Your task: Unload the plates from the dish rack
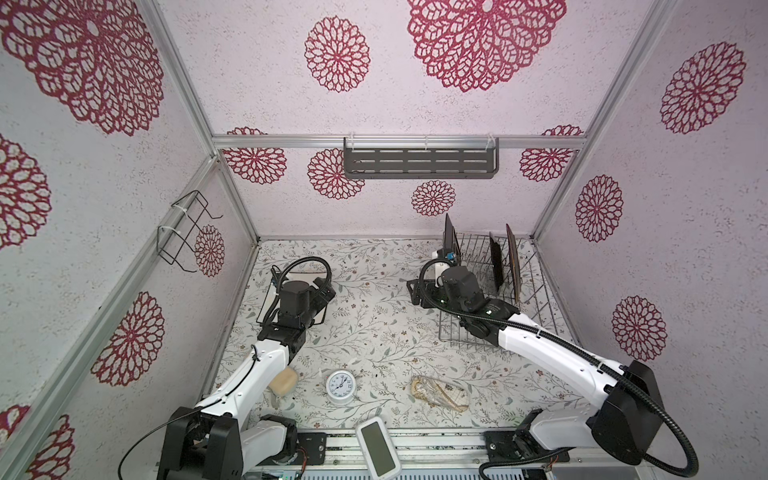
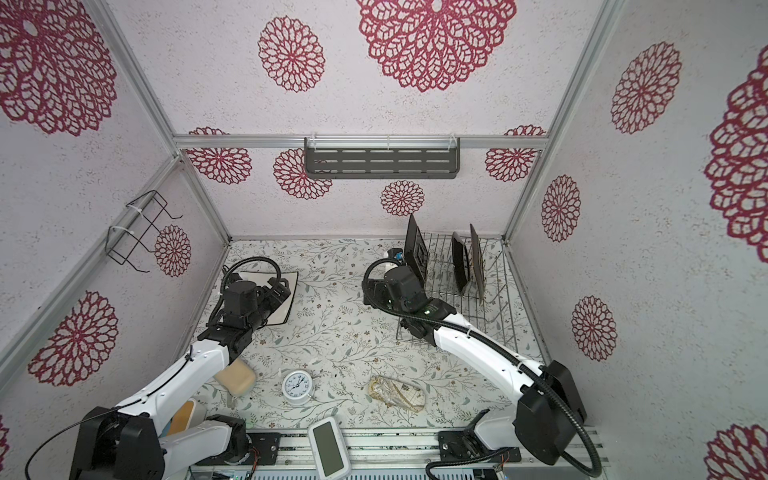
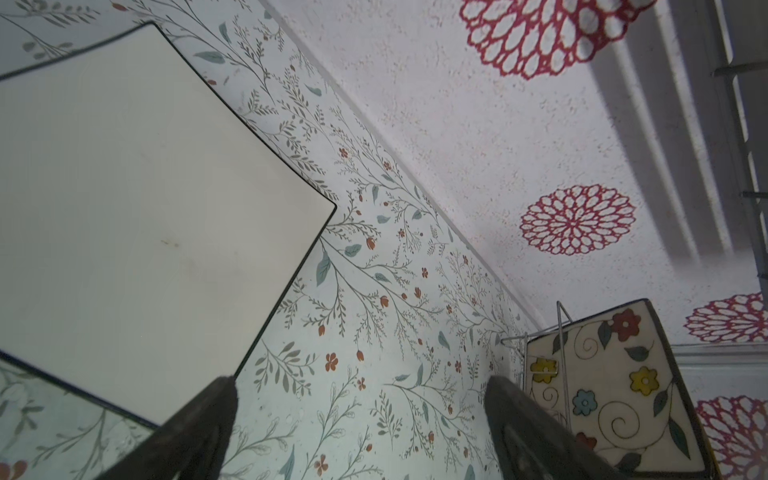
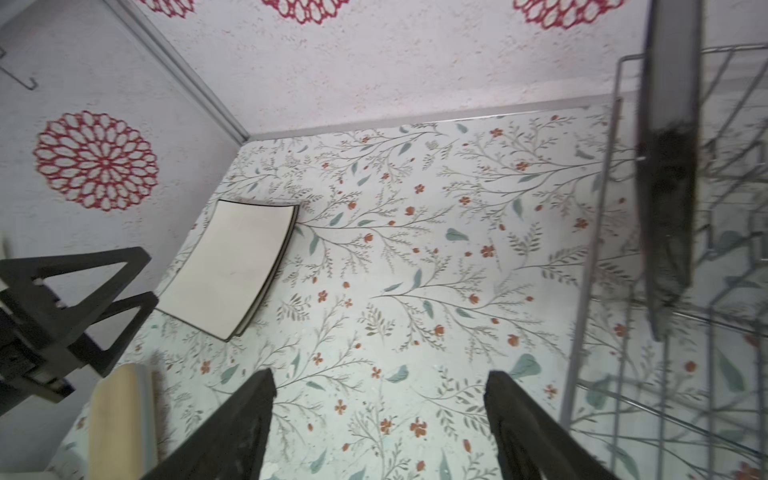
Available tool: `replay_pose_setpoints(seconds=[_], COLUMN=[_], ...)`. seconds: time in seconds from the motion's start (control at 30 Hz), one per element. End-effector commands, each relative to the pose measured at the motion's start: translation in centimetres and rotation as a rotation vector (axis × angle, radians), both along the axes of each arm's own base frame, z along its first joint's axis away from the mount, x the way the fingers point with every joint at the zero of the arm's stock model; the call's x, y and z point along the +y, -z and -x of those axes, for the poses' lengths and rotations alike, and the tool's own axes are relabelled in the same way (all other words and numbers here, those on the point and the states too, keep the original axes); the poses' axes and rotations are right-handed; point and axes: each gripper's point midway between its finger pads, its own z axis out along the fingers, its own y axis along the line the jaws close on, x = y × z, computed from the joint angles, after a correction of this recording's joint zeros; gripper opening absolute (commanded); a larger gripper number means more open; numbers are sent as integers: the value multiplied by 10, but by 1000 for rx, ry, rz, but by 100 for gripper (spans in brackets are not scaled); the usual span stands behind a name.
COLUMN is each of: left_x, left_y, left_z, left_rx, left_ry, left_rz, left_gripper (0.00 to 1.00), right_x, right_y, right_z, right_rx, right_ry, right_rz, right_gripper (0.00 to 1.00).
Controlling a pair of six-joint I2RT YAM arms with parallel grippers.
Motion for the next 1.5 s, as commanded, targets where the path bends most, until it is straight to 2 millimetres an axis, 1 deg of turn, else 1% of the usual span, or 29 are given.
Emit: replay_pose_setpoints(seconds=[0.0, 0.2, 0.37, 0.57, 0.8, 0.9, 1.0, 1.13, 1.27, 1.37, 1.47], left_x=[-13, -29, -50, -56, -64, -66, -66, -66, -67, -67, -67], left_y=[-11, -12, -12, -9, -9, -10, -10, -10, -10, -9, -8], left_z=[-10, -18, -25, -31, -35, -36, -36, -36, -36, -36, -36], left_rx=[-45, -58, -61, -61, -59, -60, -63, -65, -66, -65, -65], left_ry=[46, 89, 145, 156, 176, 181, 183, 185, 187, 186, 188], left_rz=[-19, 24, 44, 64, 77, 83, 86, 83, 85, 83, 83], left_gripper=[97, 97, 97, 97, 97, 97, 97, 97, 97, 97, 97], right_x=[-46, -96, -143, -194, -237, -250, -258, -264, -264, -258, -258], right_y=[-10, -10, -14, -19, -23, -17, -7, 2, 4, 4, 0], right_z=[-4, -2, 4, 16, 23, 23, 21, 15, 9, 6, 2], right_rx=[-50, -60, -62, -54, -35, -13, 8, 31, 47, 46, 44], right_ry=[117, 221, 325, 454, 575, 611, 628, 636, 631, 609, 608], right_rz=[152, 247, 327, 438, 547, 563, 569, 569, 561, 538, 547], right_gripper=[83, 83, 83, 82, 81, 80, 80, 79, 78, 77, 77])
